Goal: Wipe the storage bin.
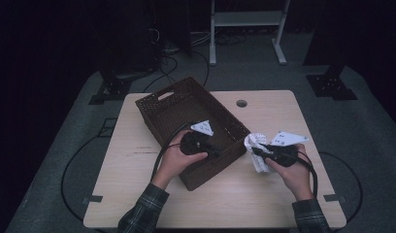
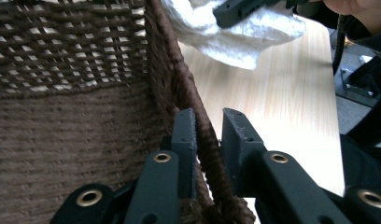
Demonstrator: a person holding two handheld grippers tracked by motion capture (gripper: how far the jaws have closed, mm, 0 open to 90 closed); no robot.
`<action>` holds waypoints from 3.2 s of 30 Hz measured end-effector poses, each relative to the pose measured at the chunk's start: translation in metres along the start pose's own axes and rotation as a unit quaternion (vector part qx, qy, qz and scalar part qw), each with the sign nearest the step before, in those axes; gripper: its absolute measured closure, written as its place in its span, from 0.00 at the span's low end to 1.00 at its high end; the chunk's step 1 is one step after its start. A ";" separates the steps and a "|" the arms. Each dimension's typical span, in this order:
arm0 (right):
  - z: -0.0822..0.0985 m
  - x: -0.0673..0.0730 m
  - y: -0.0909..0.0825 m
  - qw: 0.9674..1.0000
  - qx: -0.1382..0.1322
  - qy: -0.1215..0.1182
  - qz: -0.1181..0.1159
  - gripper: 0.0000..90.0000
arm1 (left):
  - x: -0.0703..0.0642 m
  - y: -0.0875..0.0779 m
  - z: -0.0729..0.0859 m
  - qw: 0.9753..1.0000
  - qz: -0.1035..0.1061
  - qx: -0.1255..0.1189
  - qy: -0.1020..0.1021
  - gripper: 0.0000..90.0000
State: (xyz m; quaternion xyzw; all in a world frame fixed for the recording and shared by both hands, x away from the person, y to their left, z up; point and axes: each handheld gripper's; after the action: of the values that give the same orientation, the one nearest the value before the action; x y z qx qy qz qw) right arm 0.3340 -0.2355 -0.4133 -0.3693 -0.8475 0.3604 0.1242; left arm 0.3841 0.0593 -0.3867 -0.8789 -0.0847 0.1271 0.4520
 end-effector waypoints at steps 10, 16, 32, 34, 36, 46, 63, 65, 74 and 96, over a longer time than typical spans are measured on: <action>-0.002 0.004 0.009 1.000 0.006 0.001 0.008 0.85 | -0.001 0.001 0.002 1.000 0.005 0.002 0.003 0.84; 0.001 0.008 0.023 1.000 0.030 -0.001 0.004 0.85 | -0.003 0.002 0.002 1.000 -0.003 -0.003 0.007 0.84; 0.015 0.014 0.063 0.996 0.092 -0.002 -0.017 0.85 | -0.002 0.002 0.003 1.000 0.001 -0.003 0.003 0.84; 0.016 0.013 0.066 0.995 0.096 -0.003 -0.019 0.85 | -0.002 0.002 0.003 1.000 0.001 -0.003 0.003 0.83; 0.018 0.014 0.068 0.995 0.098 -0.001 -0.020 0.85 | -0.002 0.002 0.003 1.000 0.002 -0.003 0.002 0.83; 0.008 0.012 0.038 0.999 0.041 0.009 0.007 0.86 | -0.003 0.003 0.002 1.000 -0.002 0.006 0.004 0.82; -0.007 0.018 0.006 1.000 -0.020 -0.008 0.021 0.86 | -0.003 0.003 0.002 1.000 -0.003 0.005 0.003 0.82; -0.005 0.018 0.011 1.000 -0.013 -0.007 0.016 0.86 | -0.003 0.003 0.002 1.000 -0.005 0.005 0.006 0.82; 0.001 0.020 0.036 1.000 0.024 -0.002 0.000 0.86 | -0.003 0.003 0.002 1.000 -0.004 0.005 0.005 0.82; 0.013 0.026 0.067 0.997 0.077 -0.013 -0.016 0.86 | -0.003 0.003 0.002 1.000 -0.005 0.004 0.006 0.82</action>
State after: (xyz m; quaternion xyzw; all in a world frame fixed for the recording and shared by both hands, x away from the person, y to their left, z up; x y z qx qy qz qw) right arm 0.3458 -0.1919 -0.4710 -0.3400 -0.8247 0.4274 0.1472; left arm 0.3806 0.0580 -0.3897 -0.8772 -0.0860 0.1196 0.4570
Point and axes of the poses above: each handheld gripper's, and its own axes: y roughly forward along the jaws, z roughly out of its underside, x roughly to its left, and after that the axes turned 13 degrees about x, right-handed
